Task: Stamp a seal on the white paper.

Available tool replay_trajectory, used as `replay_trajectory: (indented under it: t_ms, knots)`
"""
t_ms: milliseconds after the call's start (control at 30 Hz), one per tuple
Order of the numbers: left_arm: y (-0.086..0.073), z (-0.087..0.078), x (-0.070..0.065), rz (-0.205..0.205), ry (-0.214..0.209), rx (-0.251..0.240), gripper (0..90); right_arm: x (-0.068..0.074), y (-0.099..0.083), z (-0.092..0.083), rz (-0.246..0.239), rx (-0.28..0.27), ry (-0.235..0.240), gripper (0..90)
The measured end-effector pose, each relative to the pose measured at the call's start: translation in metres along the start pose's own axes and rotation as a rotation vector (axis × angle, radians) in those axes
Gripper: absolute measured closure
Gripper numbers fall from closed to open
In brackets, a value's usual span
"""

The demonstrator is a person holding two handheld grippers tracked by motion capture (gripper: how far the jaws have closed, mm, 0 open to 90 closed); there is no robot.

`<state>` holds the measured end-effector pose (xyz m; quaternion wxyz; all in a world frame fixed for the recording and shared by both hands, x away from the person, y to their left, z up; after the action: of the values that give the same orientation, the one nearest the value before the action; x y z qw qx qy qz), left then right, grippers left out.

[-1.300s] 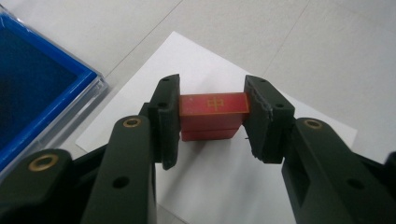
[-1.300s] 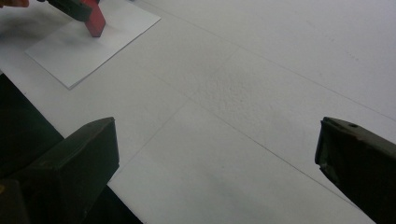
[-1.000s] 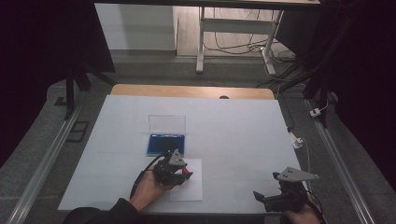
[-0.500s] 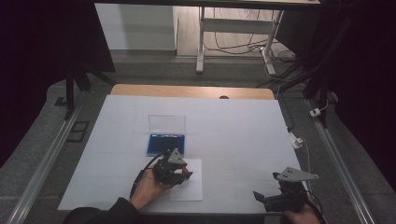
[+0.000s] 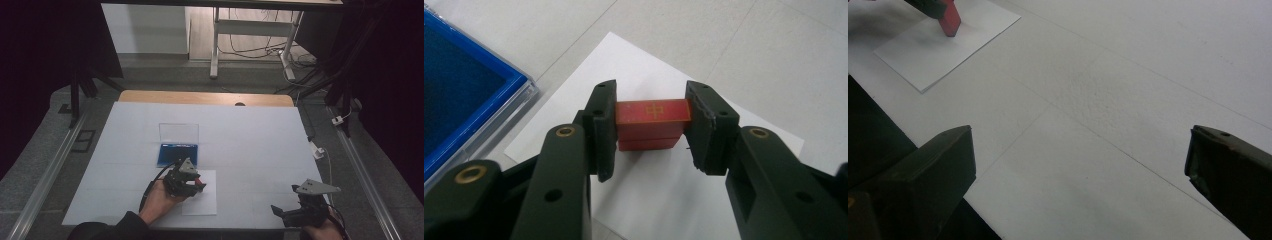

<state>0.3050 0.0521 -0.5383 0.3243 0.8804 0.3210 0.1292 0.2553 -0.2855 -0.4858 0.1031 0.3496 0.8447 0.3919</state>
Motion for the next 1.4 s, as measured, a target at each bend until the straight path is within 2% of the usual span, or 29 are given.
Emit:
replay_trajectory:
  t_ms: [267,367,600,933,1400]
  knots:
    - [0.003,-0.001,-0.002,0.021,0.017,0.018,58.4,0.0,0.0,0.0,-0.001,-0.001,0.001,0.3]
    - [0.004,-0.001,-0.002,0.014,0.002,0.021,58.3,0.0,0.0,0.0,0.001,-0.002,0.001,0.3]
    - [0.007,-0.004,-0.006,0.031,-0.005,0.003,58.2,0.0,0.0,0.0,0.0,-0.005,0.001,0.3]
    - [0.011,-0.011,-0.001,0.013,-0.008,-0.02,58.1,0.0,0.0,0.0,0.0,-0.007,0.003,0.3]
    - [0.016,-0.023,0.013,-0.016,0.003,-0.054,58.1,0.0,0.0,-0.001,0.002,-0.009,0.008,0.3]
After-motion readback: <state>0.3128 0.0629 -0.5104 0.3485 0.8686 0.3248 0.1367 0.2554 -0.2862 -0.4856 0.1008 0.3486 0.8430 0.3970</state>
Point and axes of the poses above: each handheld gripper's, and its own axes: z roughly forward along the jaws, y roughly out of its top, x roughly to its left, the point moved 4 cm from there along z, roughly forward along the jaws, and after that the axes turned 7 degrees about y, right-handed, at the moved point
